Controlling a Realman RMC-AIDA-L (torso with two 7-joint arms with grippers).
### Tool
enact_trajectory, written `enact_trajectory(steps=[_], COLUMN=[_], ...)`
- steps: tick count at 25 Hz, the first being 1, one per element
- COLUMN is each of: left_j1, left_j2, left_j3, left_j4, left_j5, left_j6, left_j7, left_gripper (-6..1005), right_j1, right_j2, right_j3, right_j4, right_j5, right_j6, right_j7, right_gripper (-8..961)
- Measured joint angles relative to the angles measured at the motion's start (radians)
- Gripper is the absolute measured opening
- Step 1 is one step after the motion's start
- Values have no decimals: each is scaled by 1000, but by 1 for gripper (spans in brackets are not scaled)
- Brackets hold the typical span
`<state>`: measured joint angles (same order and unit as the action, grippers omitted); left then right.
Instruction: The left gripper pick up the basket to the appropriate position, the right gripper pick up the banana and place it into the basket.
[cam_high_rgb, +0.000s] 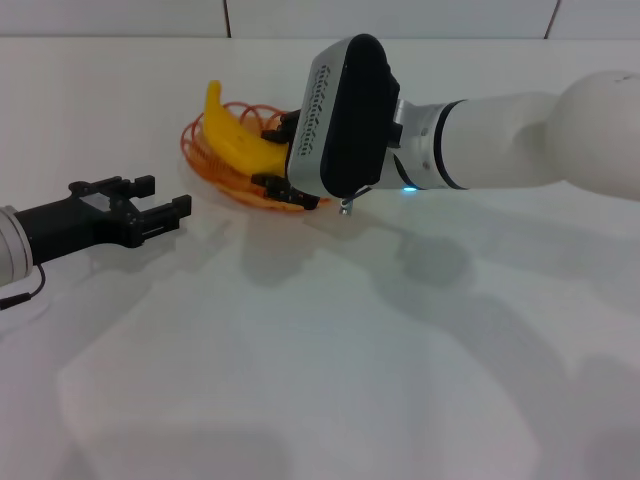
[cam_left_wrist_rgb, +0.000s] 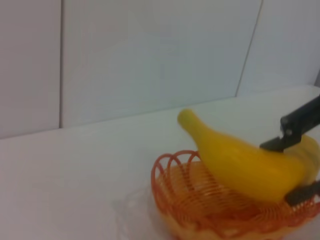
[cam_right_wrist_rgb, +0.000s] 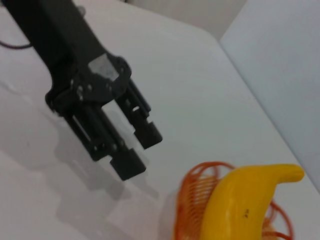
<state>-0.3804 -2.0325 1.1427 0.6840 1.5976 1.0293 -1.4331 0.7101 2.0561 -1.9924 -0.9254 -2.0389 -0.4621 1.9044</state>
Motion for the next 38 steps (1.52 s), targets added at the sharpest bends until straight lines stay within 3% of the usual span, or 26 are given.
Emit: enact_trajectory(steps=[7,13,18,22,23,26,32,38], left_j1=[-2,-1,6,11,12,14,19,18], left_j2=[0,0,0,0,0,0,0,0], left_j3=[2,2,1,-3,-4,-5,-7,-8], left_j4=[-6,-10,-11,-11,-11,-11,-11,-11], left_j5=[-7,-7,-7,-7,-7,-7,-7,-8], left_j6=[1,2,2,2,1,2,0,0], left_j7=[5,6,6,9,9,9,18,19], left_gripper=[651,651,651,651,651,651,651,651], right_j1=[5,-14,-124,-256,-316,-358,-390,-399], right_j2=[2,1,-9,-15,-15,-13,-16,-16], right_j3=[-20,-40,-37,-13,3,17,131,319], right_j4=[16,-22,-174,-322,-368,-398,-411,-319], right_j5=[0,0,-7,-8,-7,-4,60,293], right_j6=[38,48,42,38,37,28,-132,-343], right_j7=[0,1,-11,-66,-100,-116,-135,-336], right_gripper=[499,672,694,694,694,694,693,692])
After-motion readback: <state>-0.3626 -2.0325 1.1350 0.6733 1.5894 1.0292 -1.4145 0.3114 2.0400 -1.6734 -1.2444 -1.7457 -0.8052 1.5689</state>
